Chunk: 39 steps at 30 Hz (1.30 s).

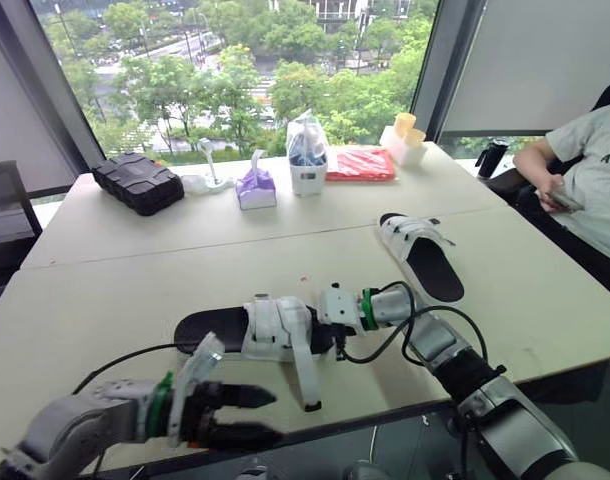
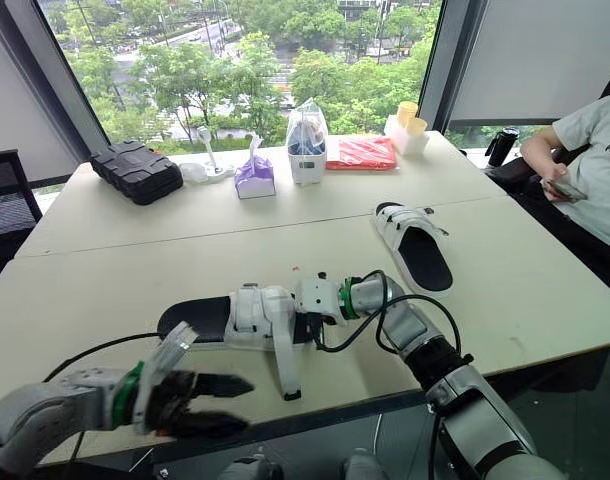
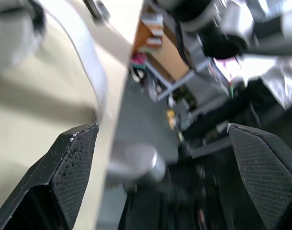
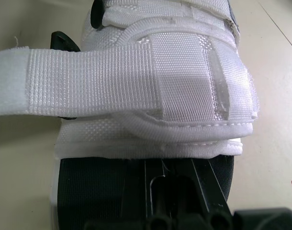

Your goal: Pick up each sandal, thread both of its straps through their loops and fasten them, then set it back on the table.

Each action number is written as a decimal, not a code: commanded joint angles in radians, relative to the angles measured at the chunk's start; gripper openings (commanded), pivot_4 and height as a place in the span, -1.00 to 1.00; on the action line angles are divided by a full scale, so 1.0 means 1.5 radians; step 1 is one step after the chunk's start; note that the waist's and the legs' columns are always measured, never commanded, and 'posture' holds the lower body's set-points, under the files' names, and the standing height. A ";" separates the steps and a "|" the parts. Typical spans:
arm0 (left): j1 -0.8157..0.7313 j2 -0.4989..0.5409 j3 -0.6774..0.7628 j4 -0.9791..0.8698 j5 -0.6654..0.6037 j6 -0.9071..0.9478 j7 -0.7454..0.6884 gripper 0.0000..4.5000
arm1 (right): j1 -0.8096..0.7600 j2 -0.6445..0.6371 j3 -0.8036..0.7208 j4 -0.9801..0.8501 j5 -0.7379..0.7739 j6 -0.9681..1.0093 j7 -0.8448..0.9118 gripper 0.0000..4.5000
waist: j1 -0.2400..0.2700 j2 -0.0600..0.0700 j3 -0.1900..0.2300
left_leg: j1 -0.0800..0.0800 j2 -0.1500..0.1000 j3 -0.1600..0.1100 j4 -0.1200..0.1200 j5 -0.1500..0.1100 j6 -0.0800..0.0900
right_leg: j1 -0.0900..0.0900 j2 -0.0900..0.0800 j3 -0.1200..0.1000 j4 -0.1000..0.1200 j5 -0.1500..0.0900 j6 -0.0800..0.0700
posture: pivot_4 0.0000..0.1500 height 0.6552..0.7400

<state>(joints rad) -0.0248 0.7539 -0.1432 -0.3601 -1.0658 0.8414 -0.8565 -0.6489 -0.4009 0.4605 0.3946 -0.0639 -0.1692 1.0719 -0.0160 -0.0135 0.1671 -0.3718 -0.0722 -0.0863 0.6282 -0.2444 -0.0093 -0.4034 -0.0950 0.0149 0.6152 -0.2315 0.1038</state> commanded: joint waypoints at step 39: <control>-0.133 -0.078 0.122 0.024 -0.066 0.183 0.022 -0.97 | 0.055 -0.030 0.016 -0.004 -0.044 0.054 0.014 -1.00 | 0.003 -0.001 0.000 | -0.002 0.000 0.000 -0.001 -0.001 -0.001 | -0.001 -0.001 0.000 -0.003 0.000 0.000 | 1.00 1.00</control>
<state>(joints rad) -0.1981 0.6245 0.0183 -0.3216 -1.1273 1.0978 -0.7964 -0.6097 -0.4173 0.4396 0.3330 -0.0642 -0.1338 1.0731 -0.0117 -0.0143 0.1666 -0.3748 -0.0728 -0.0860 0.6267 -0.2455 -0.0113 -0.4045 -0.0971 0.0150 0.6110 -0.2323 0.1038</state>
